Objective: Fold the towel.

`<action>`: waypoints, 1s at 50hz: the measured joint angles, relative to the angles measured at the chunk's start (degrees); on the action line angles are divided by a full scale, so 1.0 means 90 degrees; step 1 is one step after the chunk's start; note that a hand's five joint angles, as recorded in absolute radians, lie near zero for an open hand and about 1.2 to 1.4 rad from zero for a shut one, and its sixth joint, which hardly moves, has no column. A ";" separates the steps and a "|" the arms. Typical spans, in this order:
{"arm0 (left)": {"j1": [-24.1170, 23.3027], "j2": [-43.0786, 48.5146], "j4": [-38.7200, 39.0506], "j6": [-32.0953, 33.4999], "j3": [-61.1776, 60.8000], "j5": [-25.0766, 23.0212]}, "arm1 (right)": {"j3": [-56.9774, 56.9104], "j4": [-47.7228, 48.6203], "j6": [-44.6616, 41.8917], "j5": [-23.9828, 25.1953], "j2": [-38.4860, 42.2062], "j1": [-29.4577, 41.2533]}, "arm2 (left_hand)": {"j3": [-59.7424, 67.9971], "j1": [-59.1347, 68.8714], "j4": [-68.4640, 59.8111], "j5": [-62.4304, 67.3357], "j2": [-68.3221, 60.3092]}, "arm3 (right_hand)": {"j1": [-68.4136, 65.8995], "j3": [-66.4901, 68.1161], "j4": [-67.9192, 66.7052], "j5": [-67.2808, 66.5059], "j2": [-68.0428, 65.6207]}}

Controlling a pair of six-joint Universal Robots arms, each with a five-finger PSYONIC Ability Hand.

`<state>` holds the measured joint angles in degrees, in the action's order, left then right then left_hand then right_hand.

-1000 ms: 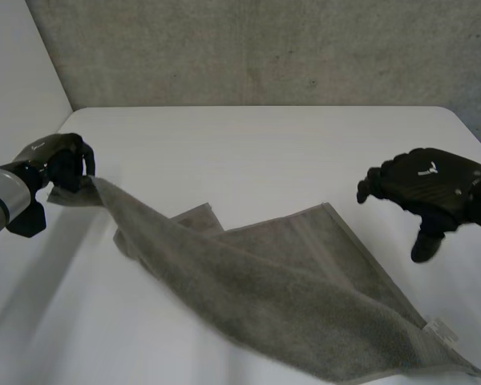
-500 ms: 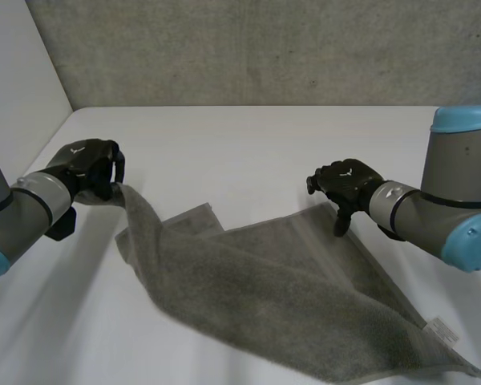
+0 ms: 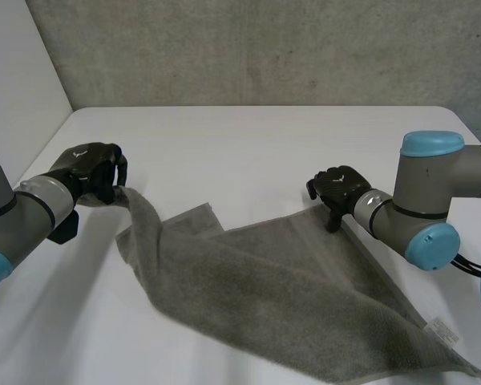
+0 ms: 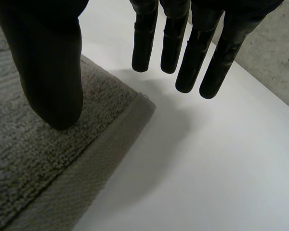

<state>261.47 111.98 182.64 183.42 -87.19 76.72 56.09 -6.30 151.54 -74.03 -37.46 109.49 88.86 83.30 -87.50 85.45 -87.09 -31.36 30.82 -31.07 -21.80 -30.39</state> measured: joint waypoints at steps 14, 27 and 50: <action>0.0000 0.0028 -0.0001 0.0001 -0.0008 0.0000 | -0.0235 -0.0007 -0.0037 -0.0139 0.0308 0.0037 | 0.0001 0.0000 0.0001 0.0000 0.0000 | -0.0215 0.0250 -0.0226 -0.0199 -0.0280; 0.0002 0.0037 -0.0001 -0.0005 -0.0005 0.0001 | -0.0212 -0.0043 -0.0026 -0.0117 0.0227 0.0032 | 0.0001 0.0000 0.0001 0.0000 0.0000 | -0.1060 0.1085 -0.1046 -0.0807 -0.1071; 0.0001 0.0029 -0.0006 -0.0009 -0.0020 0.0011 | -0.0653 -0.0596 -0.0008 0.0065 -0.0142 0.0031 | 0.0001 0.0000 0.0000 0.0000 0.0000 | -0.1065 0.1085 -0.1047 -0.1011 -0.1071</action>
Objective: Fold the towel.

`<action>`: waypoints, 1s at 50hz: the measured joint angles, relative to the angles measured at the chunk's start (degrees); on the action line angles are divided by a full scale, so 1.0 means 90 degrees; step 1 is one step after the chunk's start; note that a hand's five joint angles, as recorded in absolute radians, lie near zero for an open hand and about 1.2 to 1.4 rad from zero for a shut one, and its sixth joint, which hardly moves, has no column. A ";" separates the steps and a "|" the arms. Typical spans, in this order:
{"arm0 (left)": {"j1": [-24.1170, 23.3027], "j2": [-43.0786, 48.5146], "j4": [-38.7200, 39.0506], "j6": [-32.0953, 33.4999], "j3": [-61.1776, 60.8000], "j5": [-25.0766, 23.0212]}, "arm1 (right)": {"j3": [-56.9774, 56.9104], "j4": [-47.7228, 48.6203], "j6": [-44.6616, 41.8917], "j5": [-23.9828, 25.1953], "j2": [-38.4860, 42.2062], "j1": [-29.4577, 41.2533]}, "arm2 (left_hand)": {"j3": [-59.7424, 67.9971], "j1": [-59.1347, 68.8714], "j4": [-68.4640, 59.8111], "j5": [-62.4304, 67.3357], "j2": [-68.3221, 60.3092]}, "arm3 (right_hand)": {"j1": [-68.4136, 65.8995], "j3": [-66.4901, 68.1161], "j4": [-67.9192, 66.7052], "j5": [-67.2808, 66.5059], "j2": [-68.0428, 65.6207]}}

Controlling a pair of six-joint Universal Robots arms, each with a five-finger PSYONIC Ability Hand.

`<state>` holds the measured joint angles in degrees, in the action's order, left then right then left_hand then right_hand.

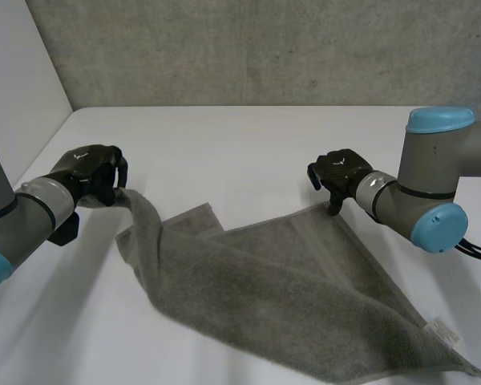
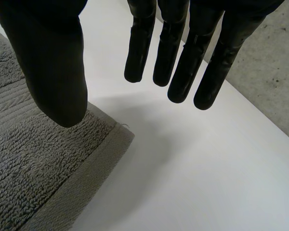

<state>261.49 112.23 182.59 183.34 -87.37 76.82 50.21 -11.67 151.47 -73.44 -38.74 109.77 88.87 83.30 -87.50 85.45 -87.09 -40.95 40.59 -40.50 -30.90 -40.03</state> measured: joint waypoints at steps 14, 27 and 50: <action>-0.0009 0.0000 0.0005 0.0000 -0.0057 0.0000 | -0.1070 -0.0857 0.0042 -0.0014 0.0695 0.0008 | 0.0000 0.0000 0.0001 0.0000 0.0000 | -0.0001 0.0000 -0.0017 -0.0006 0.0001; -0.0011 0.0007 0.0006 0.0000 -0.0051 -0.0009 | -0.1464 -0.1100 0.0187 -0.0031 0.0940 0.0008 | 0.0000 0.0000 0.0000 0.0000 0.0000 | -0.0001 0.0028 -0.0037 -0.0018 0.0000; -0.0011 0.0010 0.0006 0.0000 -0.0049 -0.0010 | -0.1629 -0.1296 0.0208 -0.0004 0.1120 0.0007 | -0.0001 0.0000 0.0000 0.0000 0.0000 | -0.0134 0.0196 -0.0213 -0.0176 -0.0222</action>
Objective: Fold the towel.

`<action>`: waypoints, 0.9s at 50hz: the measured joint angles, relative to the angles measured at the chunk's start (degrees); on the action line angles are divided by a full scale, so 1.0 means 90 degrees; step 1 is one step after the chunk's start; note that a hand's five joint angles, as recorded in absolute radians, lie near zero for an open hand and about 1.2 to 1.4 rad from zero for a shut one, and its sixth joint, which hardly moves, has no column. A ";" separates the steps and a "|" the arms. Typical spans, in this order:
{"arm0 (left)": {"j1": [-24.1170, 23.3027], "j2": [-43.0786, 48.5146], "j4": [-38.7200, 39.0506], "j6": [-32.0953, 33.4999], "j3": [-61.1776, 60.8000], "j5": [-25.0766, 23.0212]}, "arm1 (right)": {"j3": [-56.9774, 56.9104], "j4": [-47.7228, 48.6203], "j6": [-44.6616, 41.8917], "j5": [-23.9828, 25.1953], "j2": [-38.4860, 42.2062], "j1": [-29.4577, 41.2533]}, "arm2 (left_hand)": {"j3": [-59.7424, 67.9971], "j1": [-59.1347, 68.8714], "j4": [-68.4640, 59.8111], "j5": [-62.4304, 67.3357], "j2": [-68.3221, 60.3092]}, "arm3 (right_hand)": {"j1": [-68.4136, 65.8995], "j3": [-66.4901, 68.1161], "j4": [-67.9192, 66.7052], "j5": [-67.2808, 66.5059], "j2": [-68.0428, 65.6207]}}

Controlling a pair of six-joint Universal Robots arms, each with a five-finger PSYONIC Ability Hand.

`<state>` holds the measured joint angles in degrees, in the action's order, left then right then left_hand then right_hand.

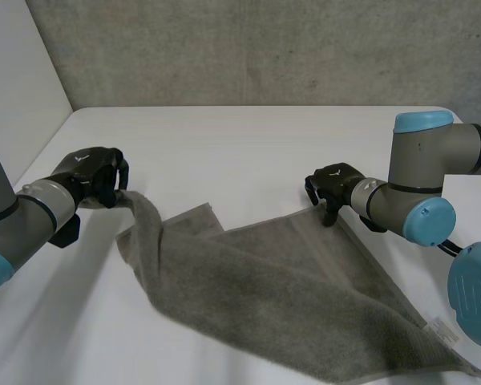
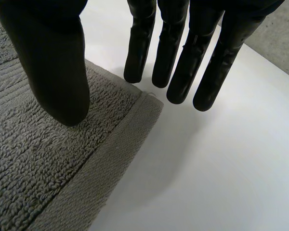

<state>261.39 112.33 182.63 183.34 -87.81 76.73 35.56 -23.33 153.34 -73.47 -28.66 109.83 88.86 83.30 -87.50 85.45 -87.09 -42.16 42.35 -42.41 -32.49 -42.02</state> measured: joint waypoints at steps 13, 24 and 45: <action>0.0000 0.0000 0.0000 0.0000 0.0001 0.0000 | 0.0024 0.0004 0.0028 -0.0001 0.0010 -0.0005 | 0.0000 0.0000 0.0001 0.0000 0.0000 | -0.1590 0.1522 -0.1522 -0.1524 -0.1539; 0.0000 0.0000 0.0000 0.0000 -0.0003 0.0000 | 0.0134 -0.0005 0.0034 0.0018 0.0011 -0.0006 | 0.0001 0.0000 0.0001 0.0000 0.0000 | -0.1613 0.1539 -0.1533 -0.1532 -0.1539; 0.0000 -0.0009 0.0000 0.0000 -0.0010 0.0008 | 0.0687 0.0009 0.0066 0.0101 -0.0309 -0.0007 | 0.0001 0.0000 0.0001 0.0000 0.0000 | -0.2469 0.2725 -0.2783 -0.2821 -0.2813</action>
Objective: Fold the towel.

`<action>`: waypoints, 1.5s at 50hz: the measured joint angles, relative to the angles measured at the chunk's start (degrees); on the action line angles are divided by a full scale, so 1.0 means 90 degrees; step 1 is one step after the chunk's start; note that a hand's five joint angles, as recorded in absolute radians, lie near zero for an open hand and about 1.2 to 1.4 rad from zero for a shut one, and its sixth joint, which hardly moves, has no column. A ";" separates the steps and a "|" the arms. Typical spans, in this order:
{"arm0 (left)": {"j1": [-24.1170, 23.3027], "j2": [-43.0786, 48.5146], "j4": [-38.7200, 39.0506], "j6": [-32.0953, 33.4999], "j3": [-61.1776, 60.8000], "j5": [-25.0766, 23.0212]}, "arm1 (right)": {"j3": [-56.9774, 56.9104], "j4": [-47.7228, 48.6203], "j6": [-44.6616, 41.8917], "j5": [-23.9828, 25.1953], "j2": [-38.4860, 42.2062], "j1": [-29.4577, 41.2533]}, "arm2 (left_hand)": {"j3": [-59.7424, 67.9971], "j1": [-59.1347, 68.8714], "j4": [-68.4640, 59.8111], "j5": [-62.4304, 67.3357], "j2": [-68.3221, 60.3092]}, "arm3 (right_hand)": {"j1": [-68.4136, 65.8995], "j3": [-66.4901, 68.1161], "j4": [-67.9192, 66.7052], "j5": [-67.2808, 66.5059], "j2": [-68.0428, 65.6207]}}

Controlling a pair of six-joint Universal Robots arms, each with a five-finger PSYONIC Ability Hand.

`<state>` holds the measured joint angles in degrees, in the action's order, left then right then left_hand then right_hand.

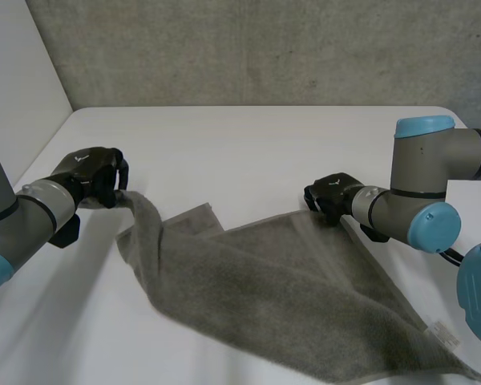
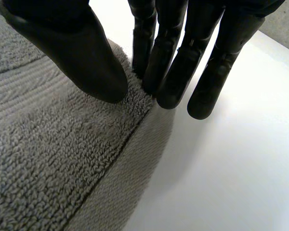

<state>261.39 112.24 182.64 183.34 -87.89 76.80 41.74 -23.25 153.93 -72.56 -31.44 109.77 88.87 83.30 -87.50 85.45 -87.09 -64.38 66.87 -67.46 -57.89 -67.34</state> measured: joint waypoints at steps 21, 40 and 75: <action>0.0008 -0.0010 -0.0006 -0.0001 0.0002 0.0002 | 0.0515 0.0029 0.0053 0.0211 -0.0506 -0.0023 | -0.0001 0.0000 0.0000 0.0000 0.0000 | -0.1235 0.1040 -0.1024 -0.1005 -0.0747; -0.0134 0.0048 0.0740 -0.0164 0.2296 0.0254 | 0.1169 0.4335 0.0872 -0.0610 -0.2822 -0.0082 | 0.0002 0.0000 0.0000 0.0000 0.0000 | -0.1297 0.1041 -0.1024 -0.1001 -0.0868; 0.0532 -0.0639 0.1513 0.2290 -0.2300 -0.0162 | 0.5949 0.2727 -0.1658 0.1653 -0.3898 -0.1566 | 0.0010 0.0000 0.0000 0.0000 0.0000 | -0.1300 0.1077 -0.1024 -0.1001 -0.0868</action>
<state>266.17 106.49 196.25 203.95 -108.59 75.35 95.27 1.29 139.01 -57.69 -66.52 95.67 88.96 83.30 -87.50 85.45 -87.09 -76.08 76.56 -76.68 -66.90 -75.15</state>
